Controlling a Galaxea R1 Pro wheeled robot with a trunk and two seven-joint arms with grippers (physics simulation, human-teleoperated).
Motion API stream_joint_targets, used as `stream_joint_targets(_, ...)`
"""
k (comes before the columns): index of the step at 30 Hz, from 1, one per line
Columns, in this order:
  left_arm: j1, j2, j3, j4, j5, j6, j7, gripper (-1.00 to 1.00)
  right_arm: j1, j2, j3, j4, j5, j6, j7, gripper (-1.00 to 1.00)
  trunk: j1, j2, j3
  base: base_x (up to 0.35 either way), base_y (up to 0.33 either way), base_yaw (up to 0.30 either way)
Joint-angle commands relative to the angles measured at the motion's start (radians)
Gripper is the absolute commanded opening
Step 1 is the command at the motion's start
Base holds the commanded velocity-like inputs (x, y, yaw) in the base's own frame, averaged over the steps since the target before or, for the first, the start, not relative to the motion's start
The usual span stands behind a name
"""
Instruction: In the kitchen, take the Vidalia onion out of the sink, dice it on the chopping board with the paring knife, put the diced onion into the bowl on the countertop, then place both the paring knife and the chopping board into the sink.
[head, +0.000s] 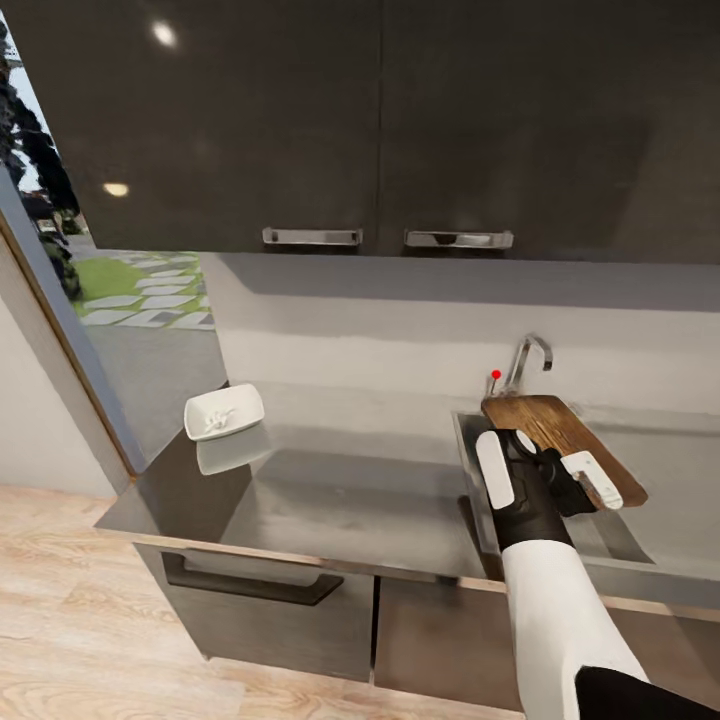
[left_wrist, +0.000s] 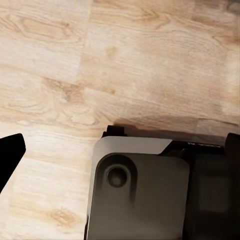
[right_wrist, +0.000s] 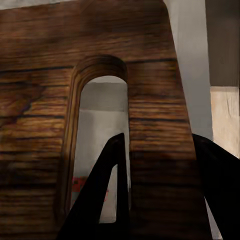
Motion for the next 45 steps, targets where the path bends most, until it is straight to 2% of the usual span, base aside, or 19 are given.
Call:
stream_joint_targets(1,0.000,0.001,-0.008,-0.002,0.009,0.001,0.006,1.00,-0.001,0.001,-0.001,0.008,-0.022,0.000,-0.001,-1.00,0.001,-0.002,-0.003,0.002,-0.002,0.000)
stream_joint_targets(4,0.000,0.001,-0.008,-0.001,0.009,0.001,0.006,1.00,-0.001,0.001,-0.001,0.023,-0.067,-0.022,0.000,-1.00,0.001,-0.002,-0.007,0.000,0.000,0.000)
stream_joint_targets(7,0.000,0.001,-0.008,-0.001,0.009,0.001,0.006,1.00,-0.001,0.001,-0.002,0.027,-0.081,-0.031,0.002,-1.00,0.001,-0.002,-0.012,0.000,0.000,0.000)
stream_joint_targets(22,0.000,0.001,-0.008,-0.001,0.009,0.002,0.006,1.00,0.000,-0.004,-0.002,0.039,-0.084,-0.035,0.002,-1.00,0.001,-0.002,-0.036,0.060,0.000,0.000)
stream_joint_targets(26,0.000,0.001,-0.008,-0.001,0.009,0.002,0.006,1.00,0.000,-0.020,-0.002,0.079,-0.085,-0.052,0.012,-1.00,0.001,-0.002,-0.042,0.004,0.000,0.000)
stream_joint_targets(31,0.000,0.001,-0.008,-0.001,0.009,0.002,0.006,1.00,0.000,-0.049,-0.005,0.151,-0.086,-0.090,0.079,-1.00,0.001,-0.002,-0.050,0.048,0.000,0.000)
stream_joint_targets(45,0.000,0.001,-0.008,-0.001,0.009,0.002,0.006,1.00,0.000,-0.055,-0.008,0.167,-0.086,-0.095,0.091,-1.00,0.001,-0.002,-0.073,0.108,-0.079,0.000)
